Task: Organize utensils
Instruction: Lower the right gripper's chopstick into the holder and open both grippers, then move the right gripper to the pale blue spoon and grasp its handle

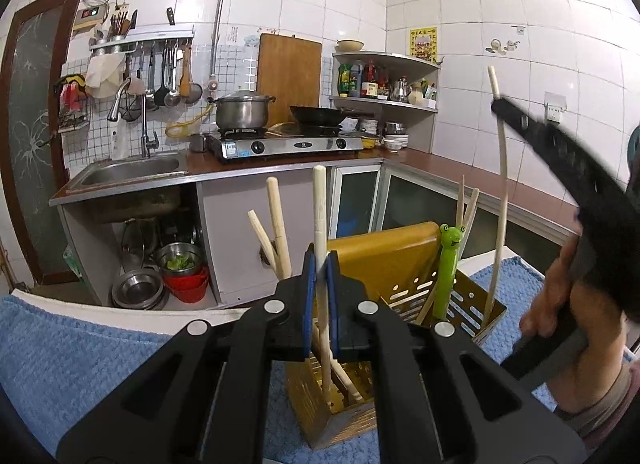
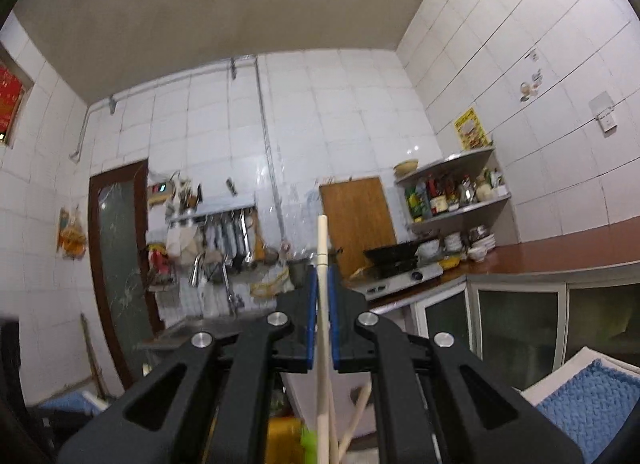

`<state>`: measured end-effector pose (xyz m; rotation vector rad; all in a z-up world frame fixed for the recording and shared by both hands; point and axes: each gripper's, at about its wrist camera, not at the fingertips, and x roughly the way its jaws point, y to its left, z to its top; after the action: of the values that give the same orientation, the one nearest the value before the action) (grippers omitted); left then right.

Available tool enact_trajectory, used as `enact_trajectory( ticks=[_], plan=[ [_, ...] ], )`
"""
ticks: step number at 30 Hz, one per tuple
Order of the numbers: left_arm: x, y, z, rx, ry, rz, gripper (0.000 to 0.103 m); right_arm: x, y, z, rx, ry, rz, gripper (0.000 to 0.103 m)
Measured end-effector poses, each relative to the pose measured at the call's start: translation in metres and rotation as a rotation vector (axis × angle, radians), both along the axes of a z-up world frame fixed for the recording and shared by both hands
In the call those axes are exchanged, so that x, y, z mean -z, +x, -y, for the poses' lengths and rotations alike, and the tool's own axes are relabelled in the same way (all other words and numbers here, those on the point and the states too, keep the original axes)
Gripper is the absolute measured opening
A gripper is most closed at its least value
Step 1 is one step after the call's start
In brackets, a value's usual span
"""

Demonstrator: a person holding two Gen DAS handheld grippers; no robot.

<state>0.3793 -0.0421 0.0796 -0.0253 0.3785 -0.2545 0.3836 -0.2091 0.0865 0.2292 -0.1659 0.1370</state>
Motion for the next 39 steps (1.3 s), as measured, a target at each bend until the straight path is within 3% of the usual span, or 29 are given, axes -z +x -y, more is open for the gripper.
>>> enact_trajectory(
  ticks=[8,11,12,13,15,19,21,29,39],
  plan=[
    [0.000,0.003,-0.011,-0.014,-0.061,-0.082,0.007,0.032,-0.004,-0.006,-0.046,-0.130,-0.183,0.006],
    [-0.008,-0.005,-0.020,-0.027,-0.091,-0.105,0.032,0.032,-0.008,-0.001,-0.051,-0.144,-0.284,0.007],
    [-0.012,-0.010,-0.025,-0.036,-0.101,-0.112,0.045,0.032,-0.010,0.002,-0.054,-0.146,-0.310,0.012],
    [-0.015,-0.015,-0.029,-0.044,-0.106,-0.120,0.054,0.032,-0.013,0.005,-0.055,-0.144,-0.333,0.031],
    [-0.019,-0.026,-0.035,-0.066,-0.103,-0.128,0.064,0.030,-0.025,0.013,-0.059,-0.132,-0.363,0.051],
    [-0.020,-0.052,-0.053,-0.108,-0.060,-0.167,0.087,0.027,-0.048,0.018,-0.083,-0.169,-0.415,0.051],
    [-0.016,-0.065,-0.063,-0.133,-0.047,-0.181,0.092,0.031,-0.054,0.012,-0.111,-0.205,-0.466,0.053],
    [0.021,-0.112,-0.100,-0.189,-0.053,-0.325,0.098,0.078,-0.063,-0.025,-0.219,-0.305,-0.691,0.058],
    [0.061,-0.126,-0.120,-0.216,0.009,-0.375,0.098,0.119,-0.068,-0.061,-0.274,-0.342,-0.788,0.058]
  ],
)
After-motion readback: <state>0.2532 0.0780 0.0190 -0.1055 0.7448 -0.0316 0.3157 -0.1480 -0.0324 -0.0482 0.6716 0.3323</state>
